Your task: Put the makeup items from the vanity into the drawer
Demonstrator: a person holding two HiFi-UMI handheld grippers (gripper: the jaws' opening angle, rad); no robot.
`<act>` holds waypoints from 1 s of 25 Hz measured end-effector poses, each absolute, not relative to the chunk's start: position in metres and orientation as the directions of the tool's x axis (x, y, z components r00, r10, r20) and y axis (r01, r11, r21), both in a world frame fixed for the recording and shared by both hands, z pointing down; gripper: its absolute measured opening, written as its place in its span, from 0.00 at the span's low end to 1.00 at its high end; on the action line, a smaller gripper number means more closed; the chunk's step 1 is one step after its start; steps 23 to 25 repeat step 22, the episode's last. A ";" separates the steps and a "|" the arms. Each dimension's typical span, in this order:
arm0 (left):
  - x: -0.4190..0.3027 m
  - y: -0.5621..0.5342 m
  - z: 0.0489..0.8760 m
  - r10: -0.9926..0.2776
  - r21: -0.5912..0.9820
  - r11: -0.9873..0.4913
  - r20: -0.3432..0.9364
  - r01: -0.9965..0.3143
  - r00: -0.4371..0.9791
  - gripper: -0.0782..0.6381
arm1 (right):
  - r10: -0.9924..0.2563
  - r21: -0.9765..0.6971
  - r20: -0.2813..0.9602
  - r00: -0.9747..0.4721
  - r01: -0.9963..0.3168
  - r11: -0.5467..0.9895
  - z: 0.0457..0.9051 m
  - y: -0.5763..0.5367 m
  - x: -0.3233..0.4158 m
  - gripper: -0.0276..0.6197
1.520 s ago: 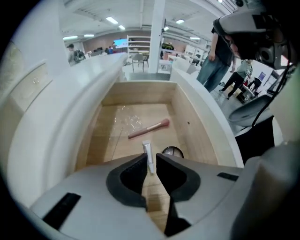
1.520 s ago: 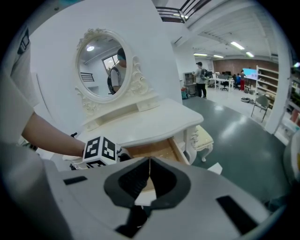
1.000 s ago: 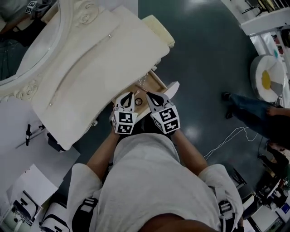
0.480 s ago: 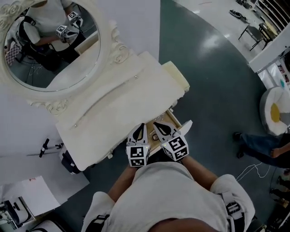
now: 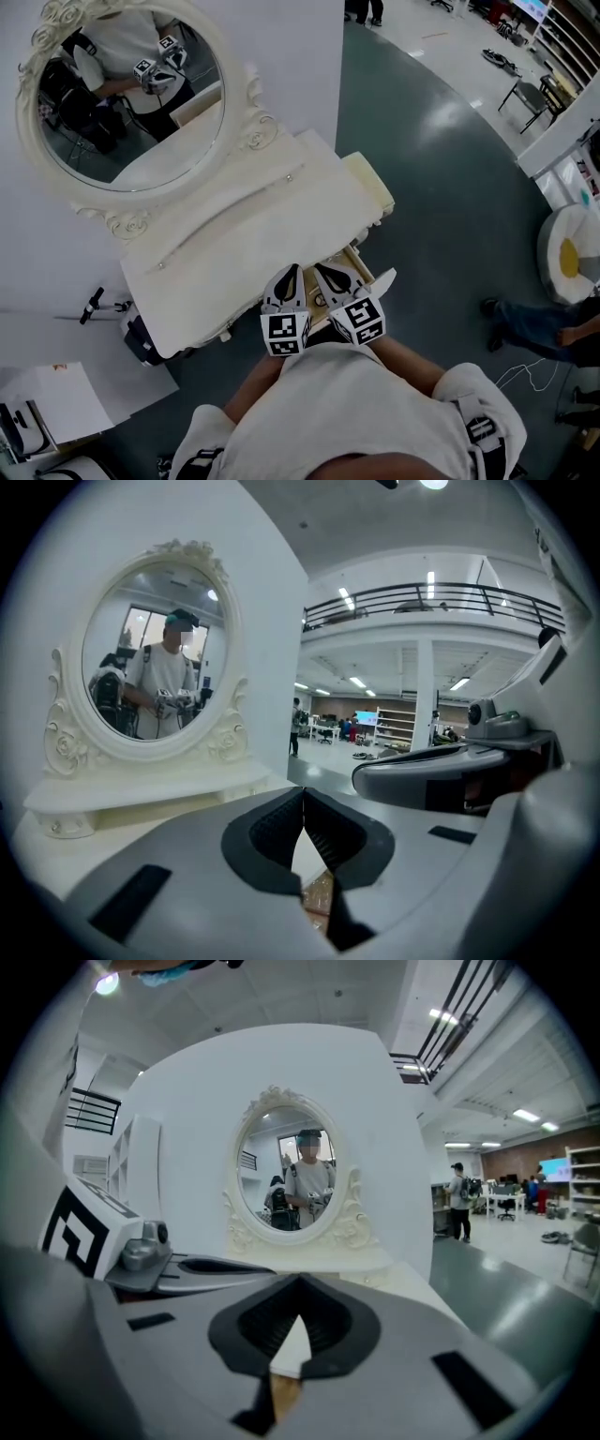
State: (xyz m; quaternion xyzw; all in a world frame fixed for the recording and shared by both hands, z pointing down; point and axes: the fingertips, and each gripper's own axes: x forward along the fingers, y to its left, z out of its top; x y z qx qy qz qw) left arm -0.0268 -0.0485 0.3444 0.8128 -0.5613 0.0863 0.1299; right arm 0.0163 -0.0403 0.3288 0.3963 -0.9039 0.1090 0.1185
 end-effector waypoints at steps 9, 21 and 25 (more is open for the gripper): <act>-0.015 -0.053 0.339 -0.886 0.100 -0.359 0.276 -0.928 0.372 0.12 | -0.705 -0.084 0.287 -0.648 -0.750 0.656 0.321 -0.045 0.029 0.06; -0.015 -0.058 0.335 -0.888 0.080 -0.368 0.264 -0.926 0.376 0.12 | -0.715 -0.074 0.278 -0.642 -0.756 0.650 0.320 -0.051 0.029 0.06; -0.016 -0.059 0.335 -0.887 0.078 -0.372 0.264 -0.925 0.379 0.12 | -0.716 -0.072 0.275 -0.641 -0.757 0.650 0.319 -0.052 0.028 0.06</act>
